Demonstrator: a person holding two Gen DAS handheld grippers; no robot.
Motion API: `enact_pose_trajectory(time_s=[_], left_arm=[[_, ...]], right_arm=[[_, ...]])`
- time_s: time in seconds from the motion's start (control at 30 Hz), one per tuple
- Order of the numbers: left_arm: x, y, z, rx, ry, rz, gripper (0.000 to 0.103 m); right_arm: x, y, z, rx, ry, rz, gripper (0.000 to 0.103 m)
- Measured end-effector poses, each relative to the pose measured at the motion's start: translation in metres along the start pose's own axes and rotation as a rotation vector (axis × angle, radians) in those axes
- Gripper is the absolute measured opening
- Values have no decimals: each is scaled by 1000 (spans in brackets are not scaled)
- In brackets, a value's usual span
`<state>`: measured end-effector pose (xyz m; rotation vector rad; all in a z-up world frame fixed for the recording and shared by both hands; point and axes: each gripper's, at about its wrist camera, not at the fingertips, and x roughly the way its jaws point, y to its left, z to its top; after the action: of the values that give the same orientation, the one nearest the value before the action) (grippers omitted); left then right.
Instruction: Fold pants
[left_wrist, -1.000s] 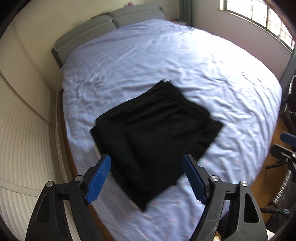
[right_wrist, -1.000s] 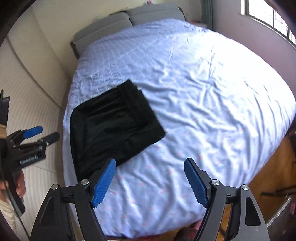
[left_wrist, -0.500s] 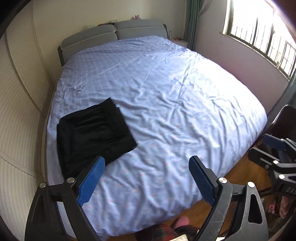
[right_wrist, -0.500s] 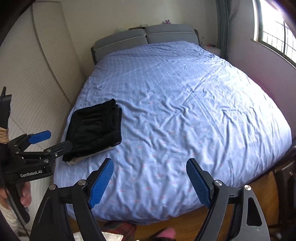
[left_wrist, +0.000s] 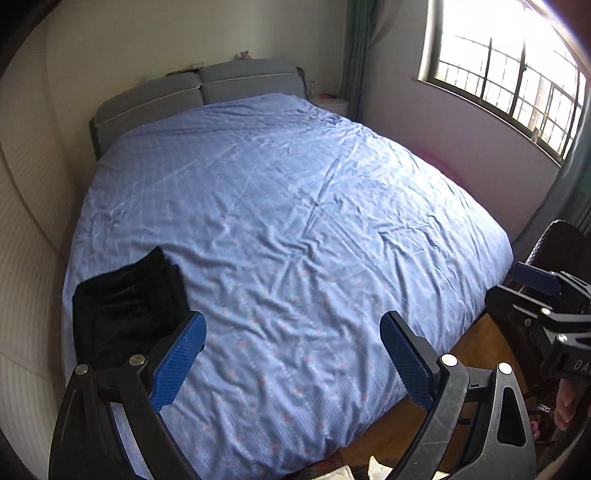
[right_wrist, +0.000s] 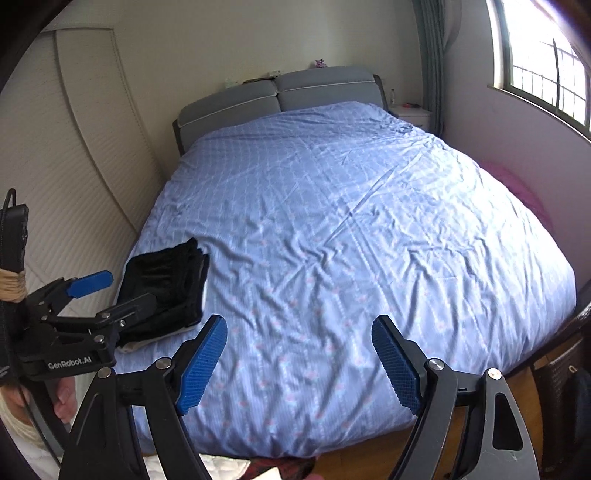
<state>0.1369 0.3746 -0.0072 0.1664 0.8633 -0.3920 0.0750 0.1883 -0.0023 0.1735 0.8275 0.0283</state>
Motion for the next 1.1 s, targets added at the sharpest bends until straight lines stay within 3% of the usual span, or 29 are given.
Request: enact_pose_trajectory(time_s=[0.3, 0.6, 0.83, 1.1], left_arm=[[15, -62, 41, -12, -44, 14, 96], [28, -146, 62, -135, -70, 63, 96], [24, -201, 69, -191, -106, 108, 99], [15, -241, 72, -181, -140, 74, 103]], right_arm=[[-6, -68, 36, 15, -30, 12, 82], [-18, -160, 68, -84, -17, 82, 82], [-30, -219, 77, -144, -12, 118, 82], [-45, -257, 75, -156, -31, 147, 82]])
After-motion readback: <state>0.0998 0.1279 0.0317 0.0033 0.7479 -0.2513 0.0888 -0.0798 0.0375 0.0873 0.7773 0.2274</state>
